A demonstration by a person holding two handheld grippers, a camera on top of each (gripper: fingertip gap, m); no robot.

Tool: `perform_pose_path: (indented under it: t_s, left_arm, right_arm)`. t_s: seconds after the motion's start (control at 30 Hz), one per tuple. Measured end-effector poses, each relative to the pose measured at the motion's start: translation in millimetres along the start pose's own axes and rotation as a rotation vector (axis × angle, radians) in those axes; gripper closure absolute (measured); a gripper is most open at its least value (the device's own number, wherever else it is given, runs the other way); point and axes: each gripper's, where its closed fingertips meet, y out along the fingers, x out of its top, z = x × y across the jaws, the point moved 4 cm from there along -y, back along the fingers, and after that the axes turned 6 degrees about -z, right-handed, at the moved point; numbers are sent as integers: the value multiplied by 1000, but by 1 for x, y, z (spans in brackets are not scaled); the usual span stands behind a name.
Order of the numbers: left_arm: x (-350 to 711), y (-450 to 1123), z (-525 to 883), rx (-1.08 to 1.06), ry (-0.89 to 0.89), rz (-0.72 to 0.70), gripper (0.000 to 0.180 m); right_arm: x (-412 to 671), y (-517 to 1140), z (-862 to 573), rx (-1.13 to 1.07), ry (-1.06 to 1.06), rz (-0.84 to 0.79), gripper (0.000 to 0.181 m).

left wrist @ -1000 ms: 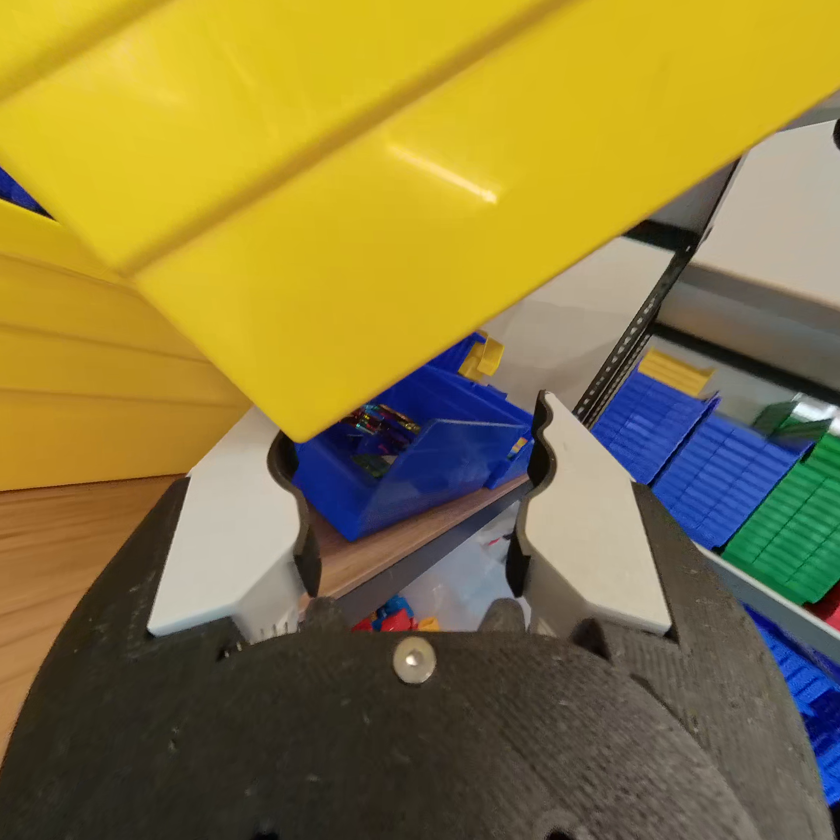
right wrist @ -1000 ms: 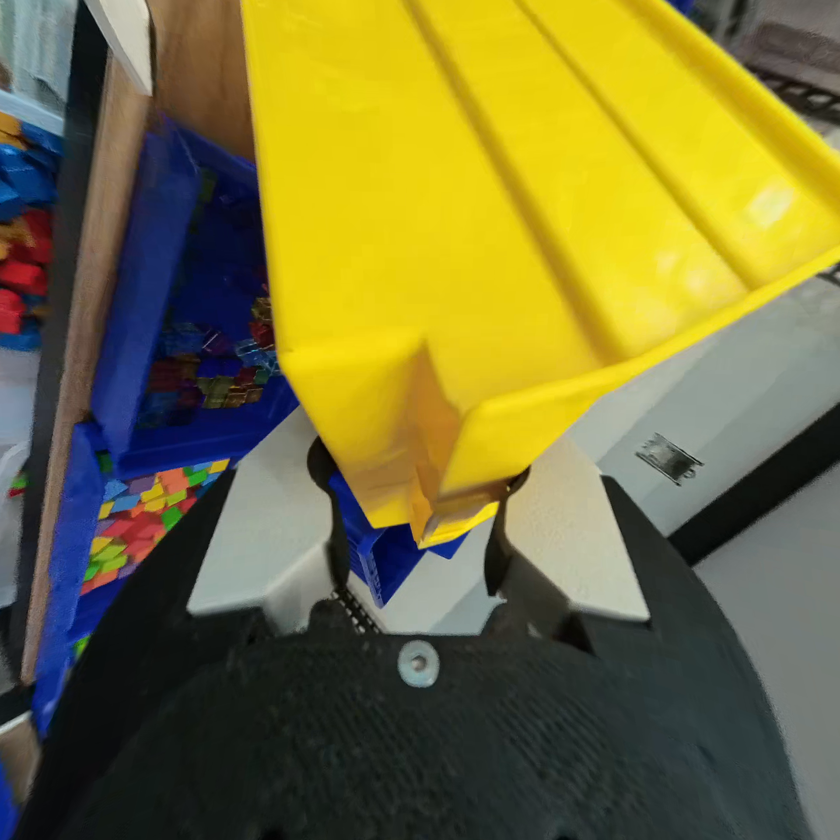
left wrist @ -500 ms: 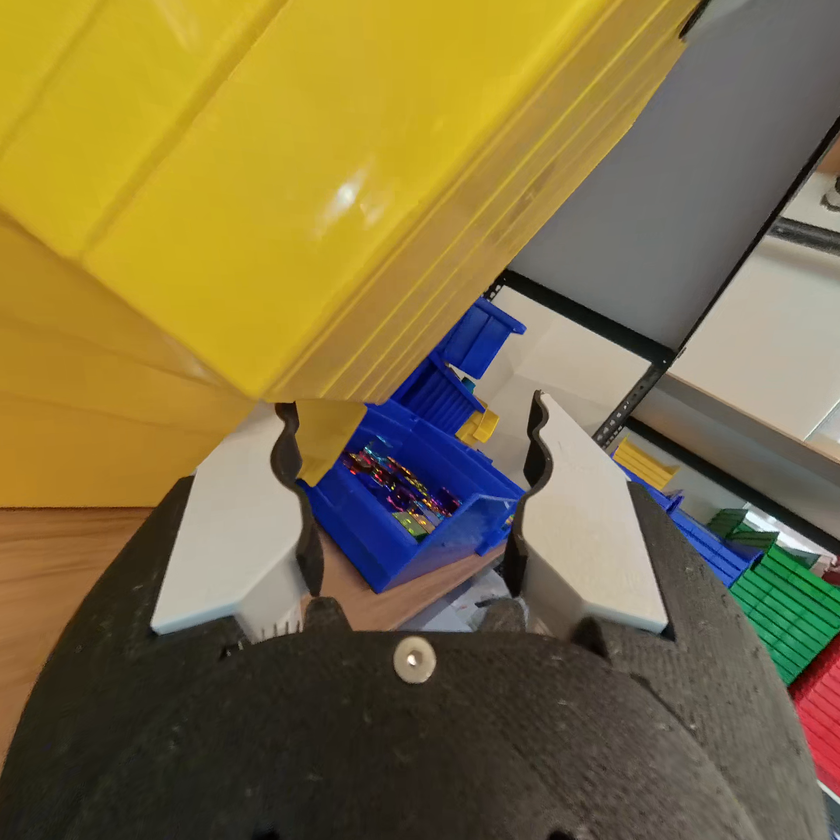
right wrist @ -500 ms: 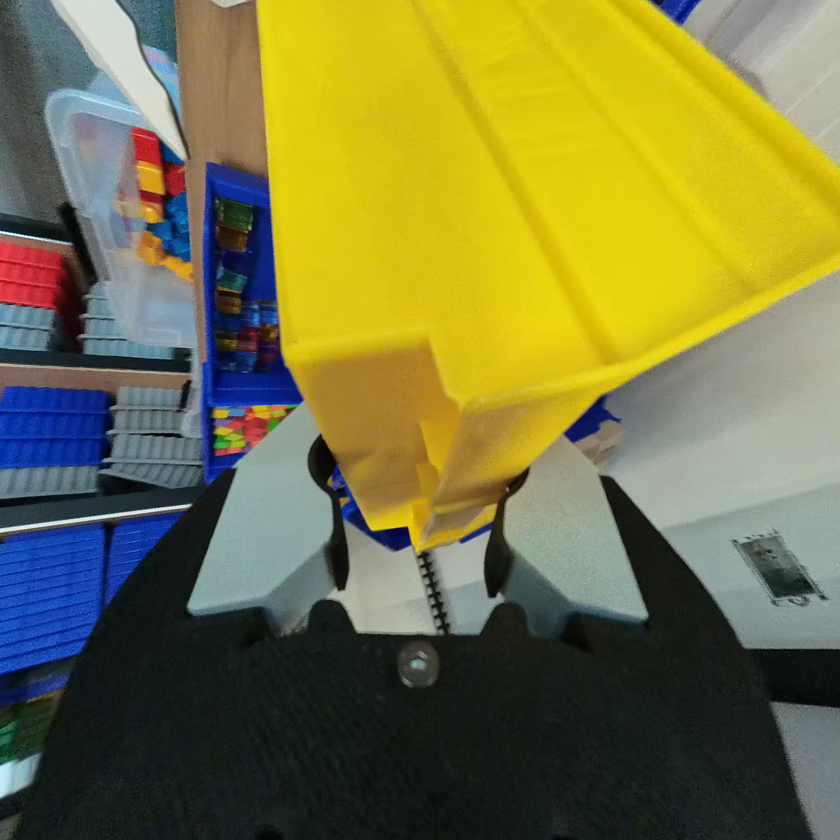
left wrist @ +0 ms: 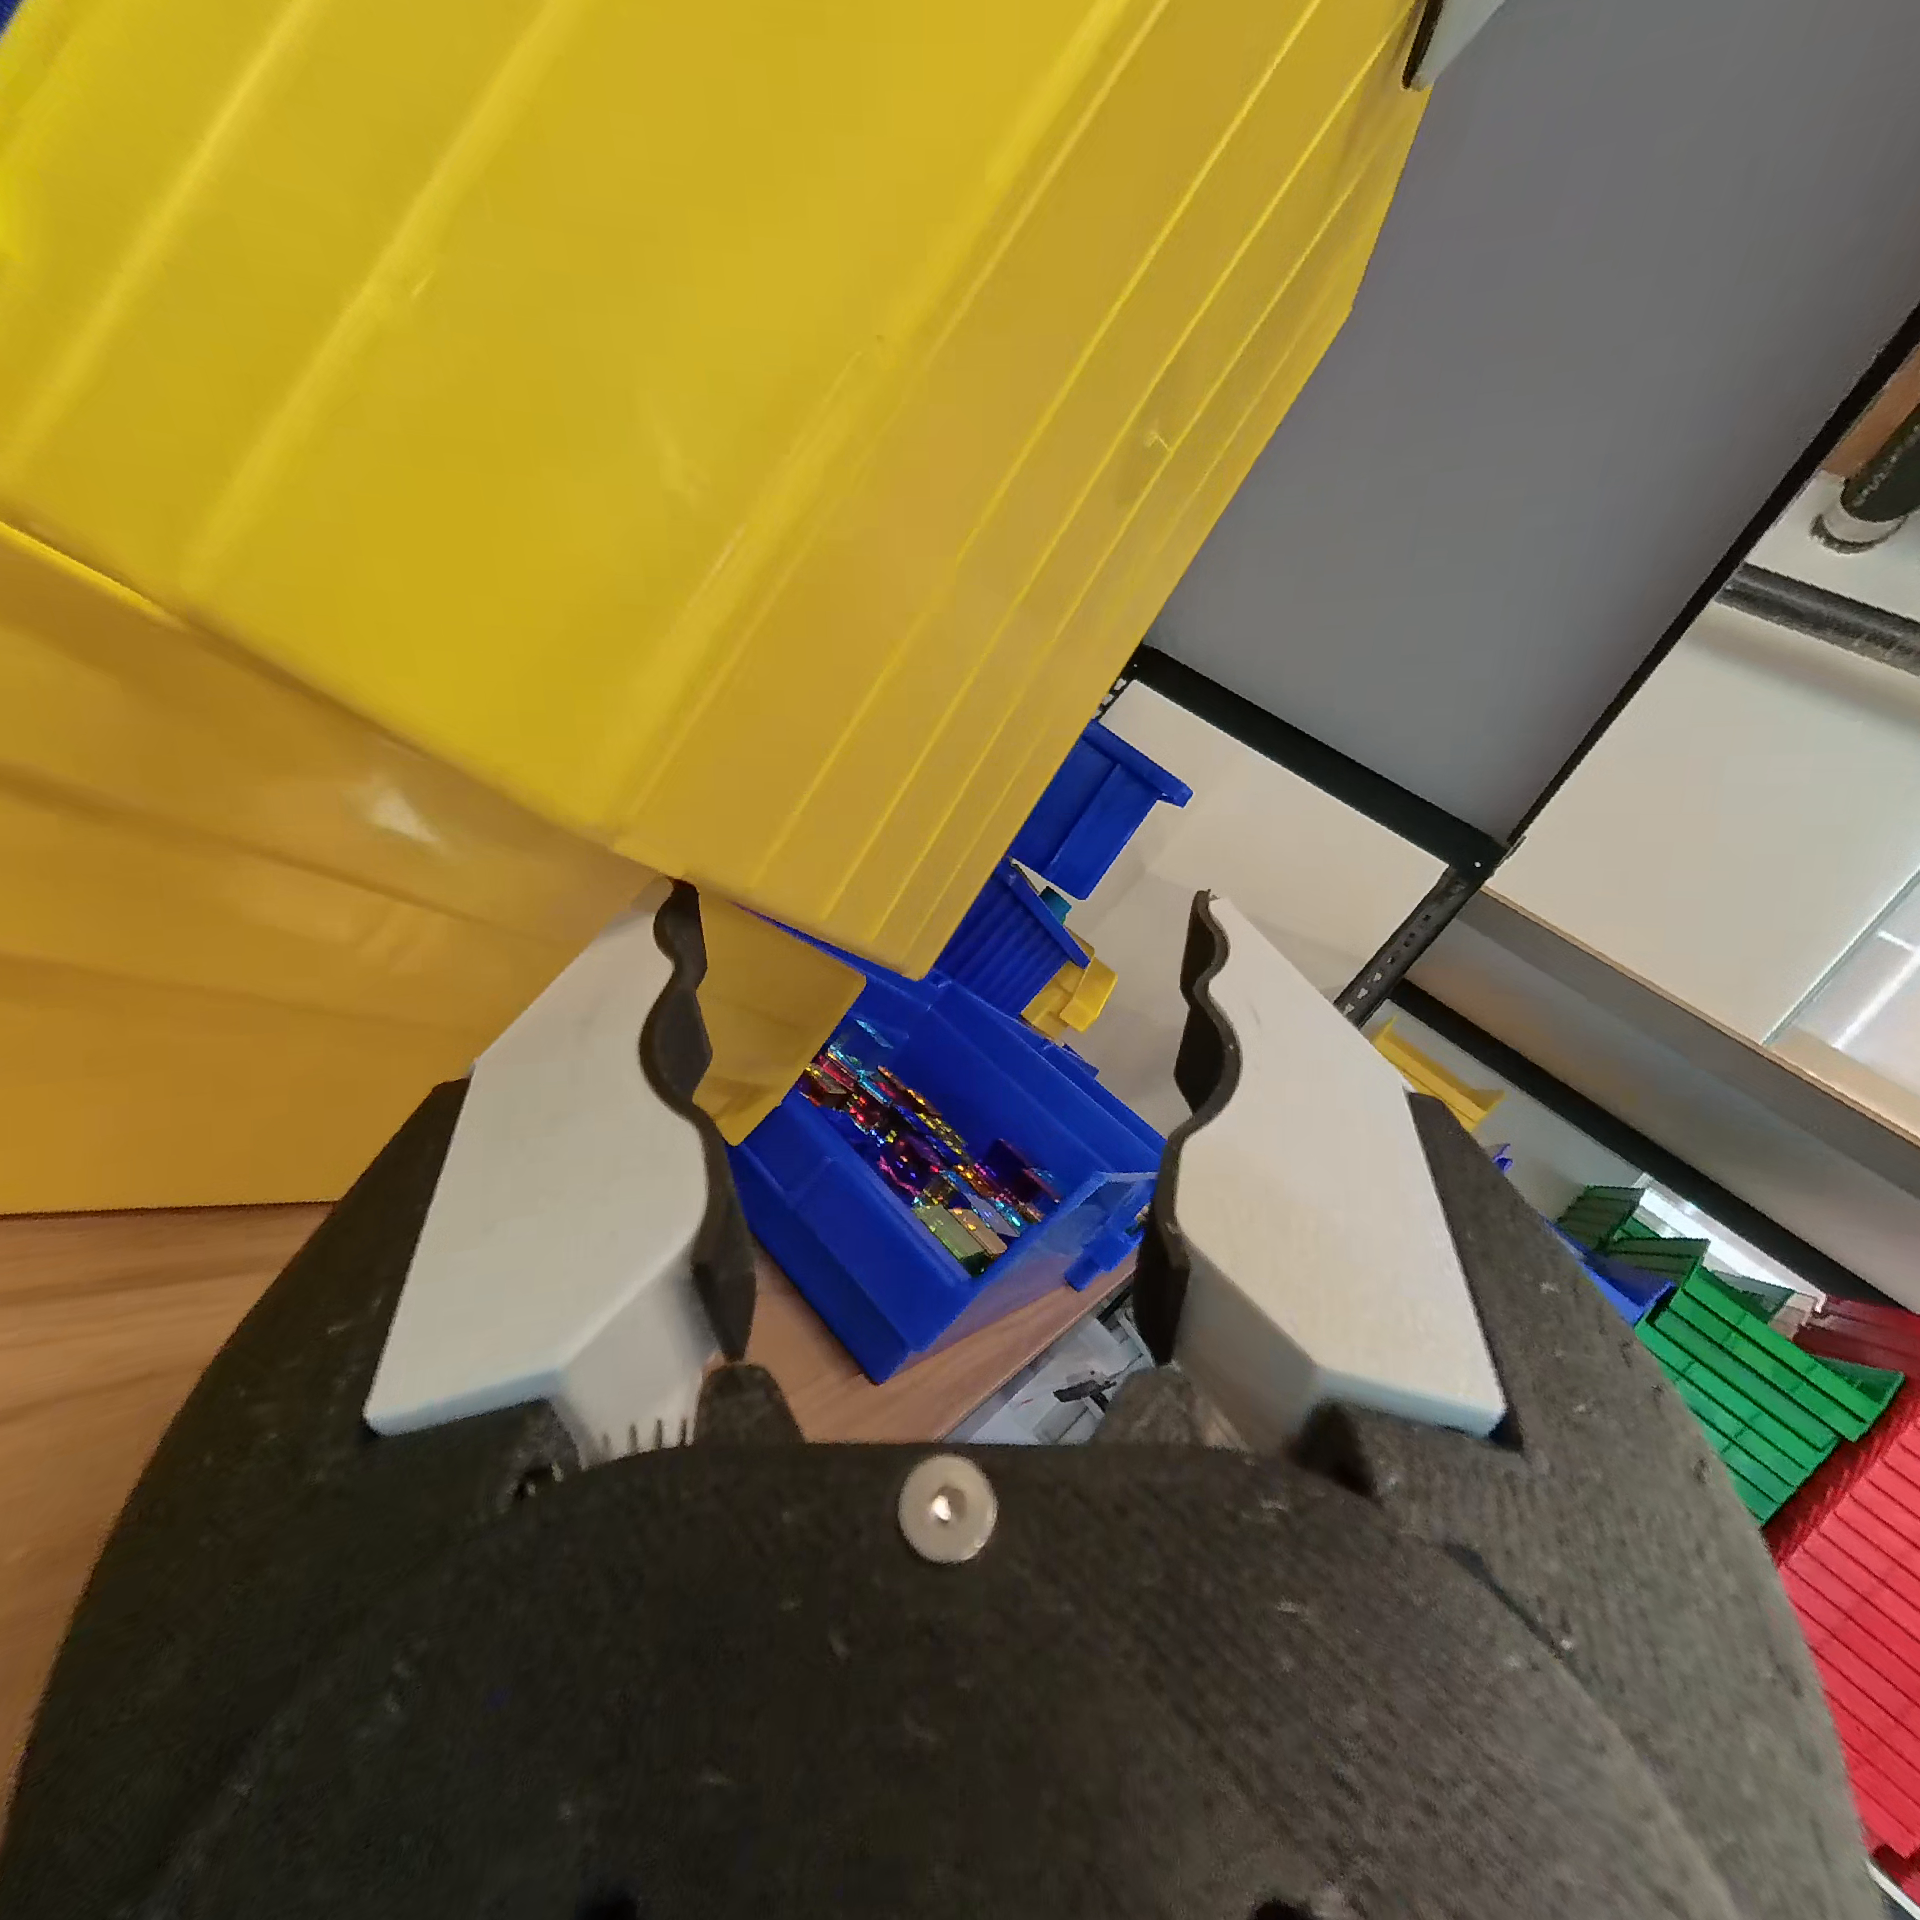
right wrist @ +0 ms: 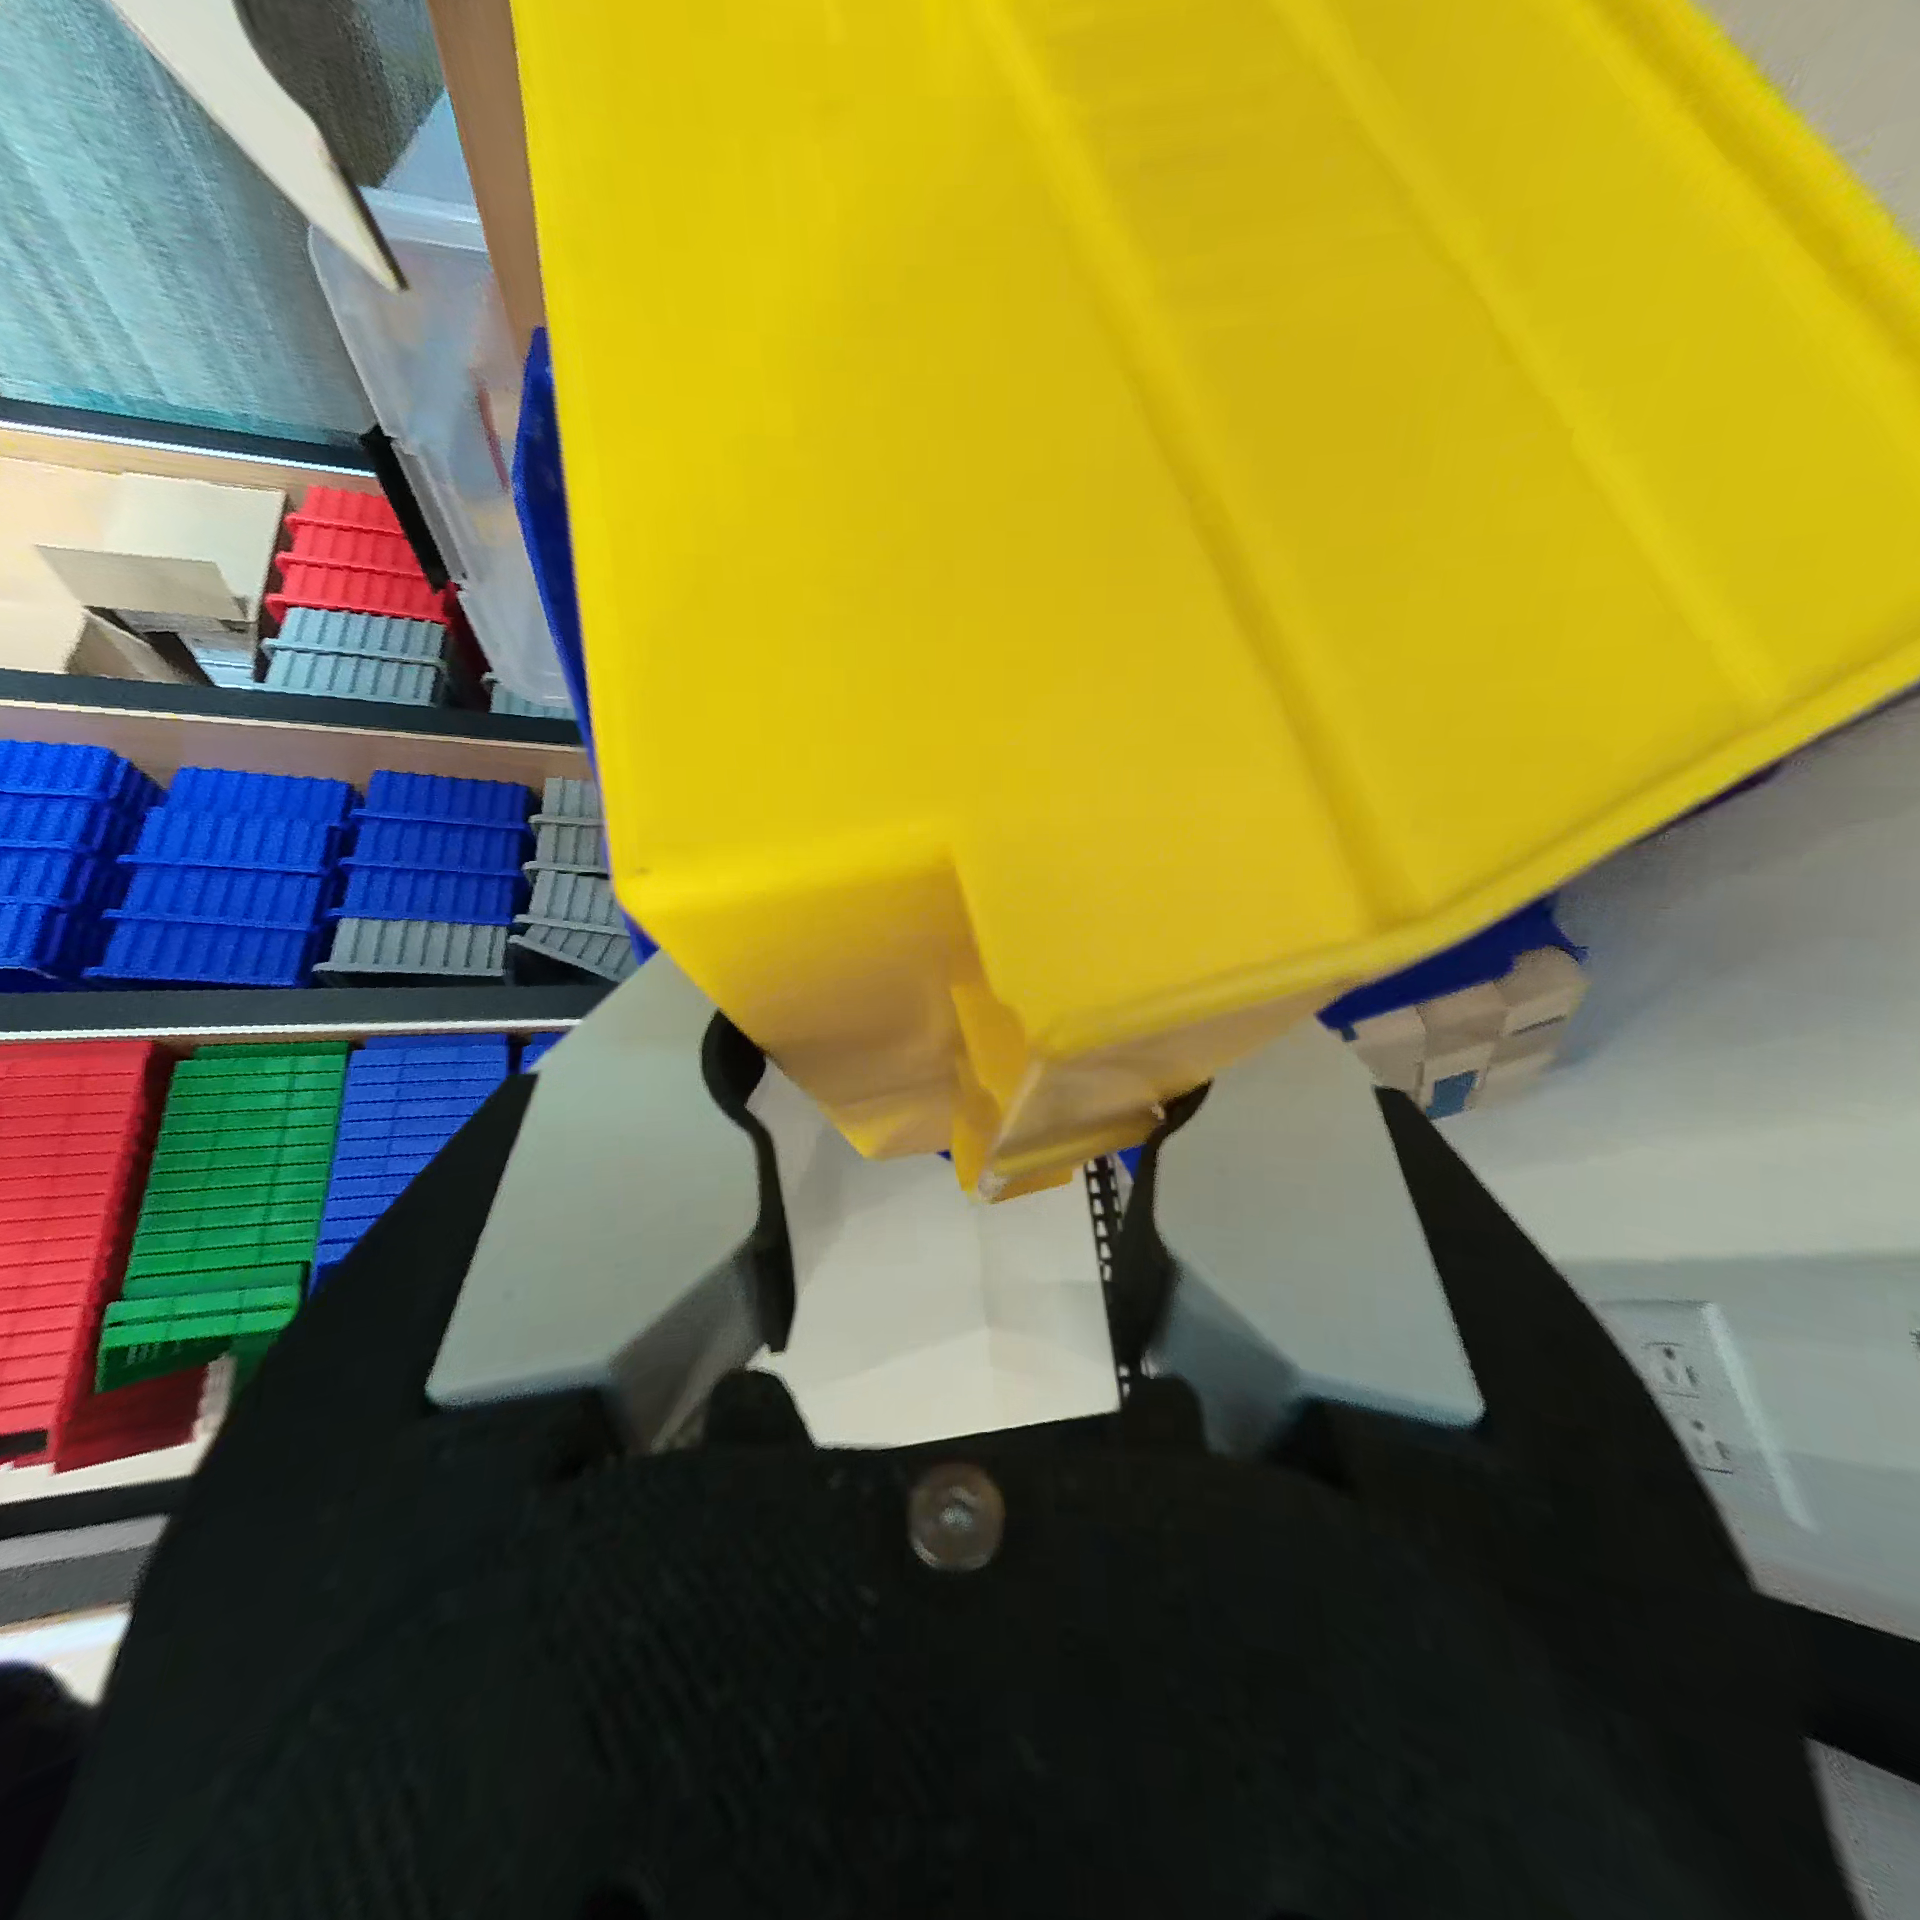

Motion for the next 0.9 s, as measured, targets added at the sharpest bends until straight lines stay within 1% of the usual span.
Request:
perform_pose_path:
  t_s: [0.3, 0.43, 0.5, 0.6, 0.63, 0.7, 0.77, 0.9]
  left_arm:
    - [-5, 6, -11, -44, -10, 8, 92]
    - [-6, 7, -19, -68, 1, -20, 94]
    - [-6, 8, -18, -57, 12, -18, 92]
    - [-5, 7, -16, -60, -3, -28, 93]
    - [-6, 7, -18, -69, -3, -25, 96]
    - [-10, 8, -27, -102, 16, -10, 100]
    - [-15, 10, -34, -97, 53, -5, 99]
    - [-22, 12, -25, -86, 17, -2, 99]
  right_arm:
    - [3, -3, -15, 67, 7, 23, 105]
    - [5, -3, -26, 91, 26, 57, 102]
    - [5, 0, -31, 97, 27, 73, 102]
    - [5, 3, -34, 104, 30, 80, 101]
    - [5, 3, -34, 106, 29, 77, 101]
    - [5, 2, -36, 114, 39, 69, 101]
    - [6, 2, -37, 126, 51, 54, 101]
    - [3, 12, -39, 126, 55, 73, 102]
